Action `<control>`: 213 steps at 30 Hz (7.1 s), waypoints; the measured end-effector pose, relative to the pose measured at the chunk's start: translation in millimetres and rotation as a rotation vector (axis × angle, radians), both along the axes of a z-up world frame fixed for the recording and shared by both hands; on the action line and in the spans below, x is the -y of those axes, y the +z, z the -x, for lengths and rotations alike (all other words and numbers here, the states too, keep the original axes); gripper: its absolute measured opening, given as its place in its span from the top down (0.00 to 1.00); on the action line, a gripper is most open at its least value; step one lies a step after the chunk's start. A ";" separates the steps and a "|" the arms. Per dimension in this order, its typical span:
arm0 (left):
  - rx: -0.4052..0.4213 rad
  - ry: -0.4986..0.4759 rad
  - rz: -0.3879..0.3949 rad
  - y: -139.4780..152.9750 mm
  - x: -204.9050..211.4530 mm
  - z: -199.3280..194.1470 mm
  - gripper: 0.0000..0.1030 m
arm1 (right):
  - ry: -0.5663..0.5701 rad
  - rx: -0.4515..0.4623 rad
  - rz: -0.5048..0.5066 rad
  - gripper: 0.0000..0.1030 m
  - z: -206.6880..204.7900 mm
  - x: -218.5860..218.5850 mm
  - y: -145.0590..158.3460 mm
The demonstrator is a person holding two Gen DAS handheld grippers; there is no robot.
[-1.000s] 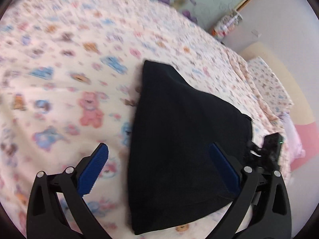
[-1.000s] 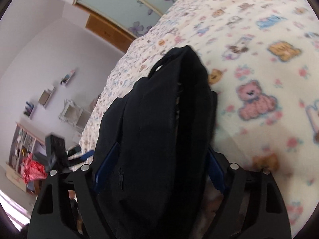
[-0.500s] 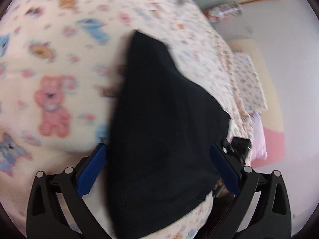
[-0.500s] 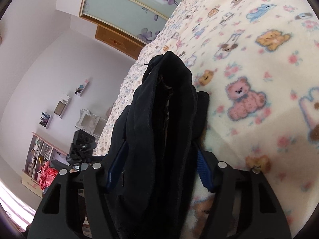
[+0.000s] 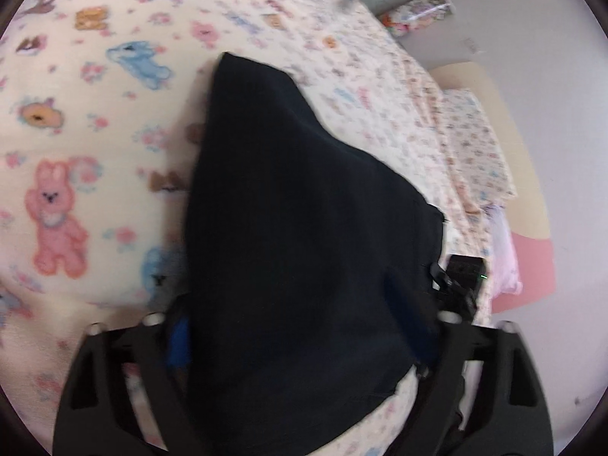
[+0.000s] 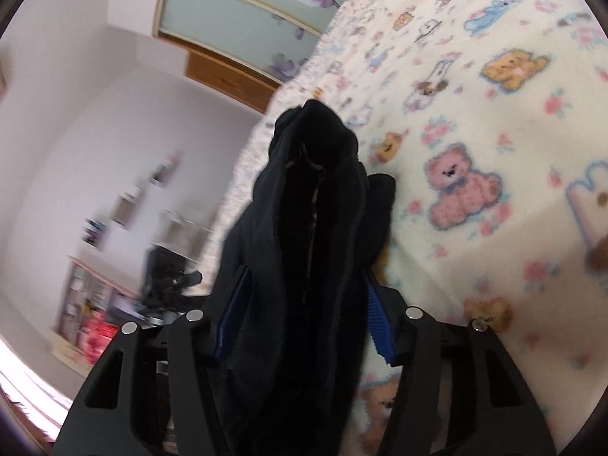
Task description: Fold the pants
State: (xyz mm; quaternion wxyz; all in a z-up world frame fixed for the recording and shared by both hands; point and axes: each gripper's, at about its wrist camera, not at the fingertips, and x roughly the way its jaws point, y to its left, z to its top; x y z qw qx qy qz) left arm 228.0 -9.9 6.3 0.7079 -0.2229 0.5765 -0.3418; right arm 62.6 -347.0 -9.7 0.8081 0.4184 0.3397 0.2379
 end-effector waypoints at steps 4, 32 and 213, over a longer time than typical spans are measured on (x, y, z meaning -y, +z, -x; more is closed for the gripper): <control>-0.012 0.054 -0.037 -4.2 -2.9 -1.7 0.50 | -0.009 -0.012 0.045 0.54 1.5 -5.8 4.0; 0.289 0.089 -0.003 65.3 38.6 2.9 0.87 | -0.141 0.121 0.026 0.72 -19.1 10.1 68.9; 0.902 0.220 -0.592 8.9 60.4 275.8 0.02 | -0.598 0.180 1.004 0.01 181.0 -190.9 42.9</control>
